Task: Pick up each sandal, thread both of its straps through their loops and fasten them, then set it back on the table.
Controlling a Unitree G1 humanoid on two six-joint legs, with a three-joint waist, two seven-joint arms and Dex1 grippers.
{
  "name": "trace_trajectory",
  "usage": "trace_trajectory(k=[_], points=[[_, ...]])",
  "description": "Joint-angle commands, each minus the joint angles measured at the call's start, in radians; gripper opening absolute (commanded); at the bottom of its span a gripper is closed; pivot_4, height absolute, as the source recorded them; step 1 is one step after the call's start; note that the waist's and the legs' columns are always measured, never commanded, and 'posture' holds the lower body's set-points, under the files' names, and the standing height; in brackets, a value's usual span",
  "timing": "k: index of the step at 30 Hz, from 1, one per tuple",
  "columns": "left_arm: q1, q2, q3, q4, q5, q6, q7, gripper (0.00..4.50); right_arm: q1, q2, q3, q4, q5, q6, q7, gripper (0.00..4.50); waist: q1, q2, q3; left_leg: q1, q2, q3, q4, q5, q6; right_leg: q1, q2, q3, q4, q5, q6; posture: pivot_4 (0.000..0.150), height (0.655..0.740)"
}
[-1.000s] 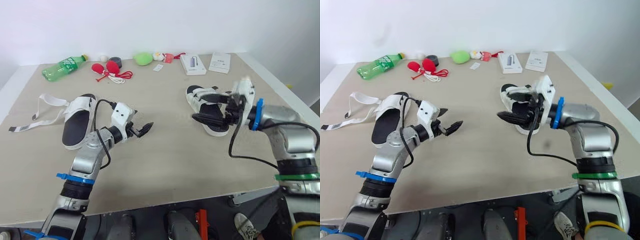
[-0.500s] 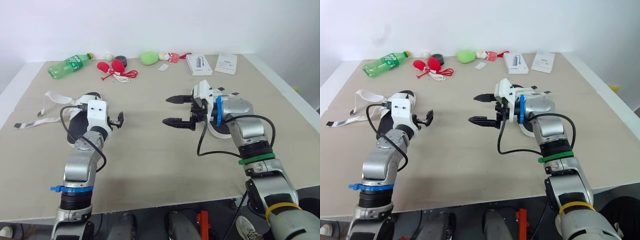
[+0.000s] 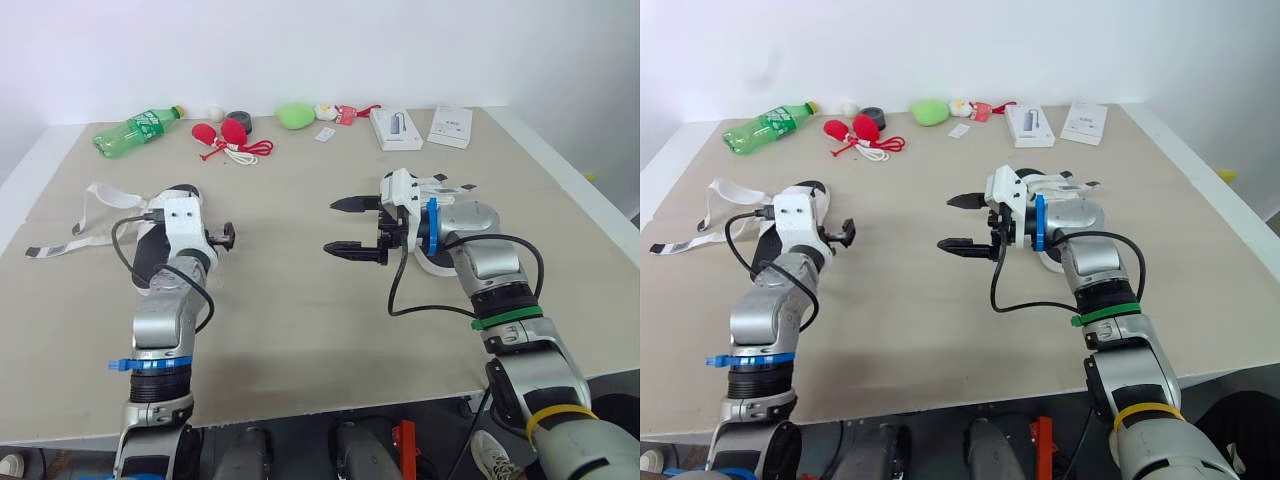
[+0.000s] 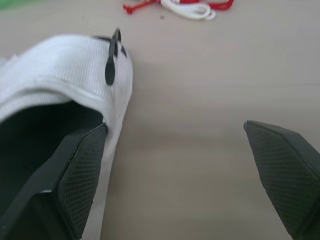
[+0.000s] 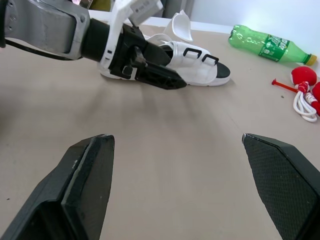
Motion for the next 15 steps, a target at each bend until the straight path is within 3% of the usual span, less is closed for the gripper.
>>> trace_trajectory(k=[1,13,15], points=[[-0.045,0.021,0.032,0.059,-0.006,-0.032,0.007,4.5,-0.019,0.011,-0.036,-0.033,0.041,0.034,-0.006,4.39,0.0,0.0,0.0,0.0,0.0,0.0,0.0,0.0,0.0,0.0,0.0,0.0,0.0,0.0,0.0,0.15,0.74],[-0.138,0.097,0.013,0.296,-0.014,-0.16,-0.083,4.5,-0.008,0.006,-0.026,-0.06,0.021,0.037,-0.04,4.39,0.0,0.0,0.0,0.0,0.0,-0.001,0.0,0.001,-0.001,0.0,0.0,-0.001,0.0,0.0,-0.001,0.15,0.74],[-0.146,0.104,0.016,0.316,-0.027,-0.179,-0.11,3.98,-0.005,0.002,-0.024,-0.067,0.021,0.039,-0.042,4.5,0.0,0.0,0.0,0.0,0.0,-0.001,0.0,0.001,-0.001,0.0,0.0,-0.001,0.0,0.0,-0.001,0.15,0.74]])
